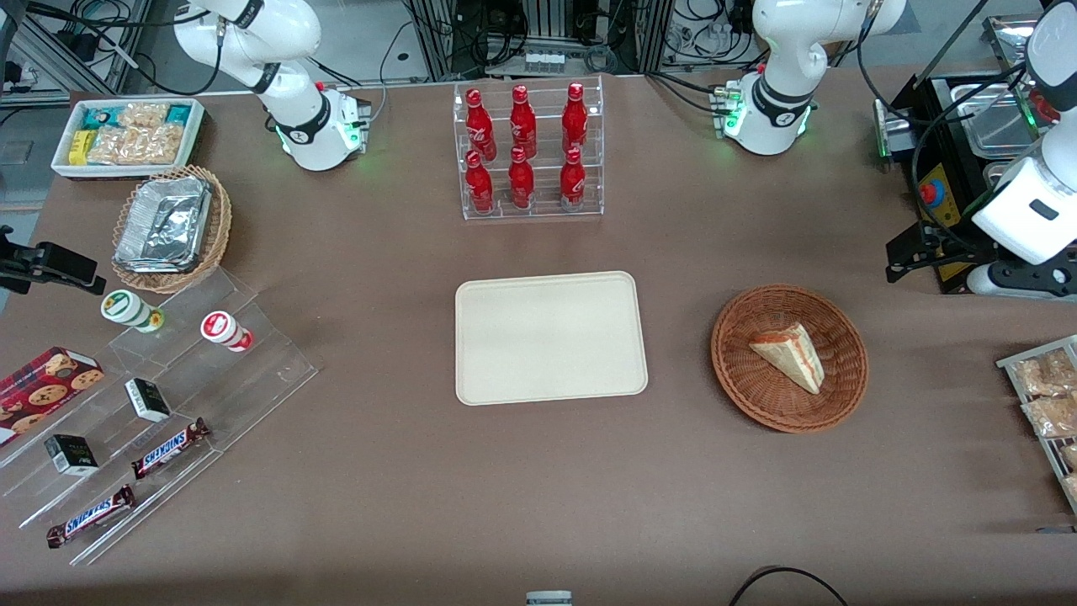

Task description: Place sandwich from basket to tray

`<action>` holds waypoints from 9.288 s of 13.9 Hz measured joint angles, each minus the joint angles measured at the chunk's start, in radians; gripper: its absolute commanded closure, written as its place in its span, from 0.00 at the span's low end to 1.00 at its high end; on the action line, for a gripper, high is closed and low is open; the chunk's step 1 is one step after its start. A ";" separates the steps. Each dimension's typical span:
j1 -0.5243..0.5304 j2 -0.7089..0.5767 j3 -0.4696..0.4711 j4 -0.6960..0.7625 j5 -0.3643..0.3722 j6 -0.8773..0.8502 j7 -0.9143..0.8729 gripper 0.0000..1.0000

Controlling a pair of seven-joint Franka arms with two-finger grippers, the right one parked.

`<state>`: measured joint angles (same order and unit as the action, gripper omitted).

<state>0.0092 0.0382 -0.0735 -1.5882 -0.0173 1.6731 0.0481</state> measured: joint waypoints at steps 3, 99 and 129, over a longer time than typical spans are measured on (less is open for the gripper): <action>0.000 -0.003 0.000 0.008 0.000 -0.004 -0.001 0.00; -0.379 0.429 -0.464 0.062 0.449 0.331 -1.234 0.00; -0.020 -0.099 -0.043 -0.016 0.006 -0.127 -0.051 0.00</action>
<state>-0.0113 -0.0606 -0.1164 -1.6047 -0.0110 1.5457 -0.0033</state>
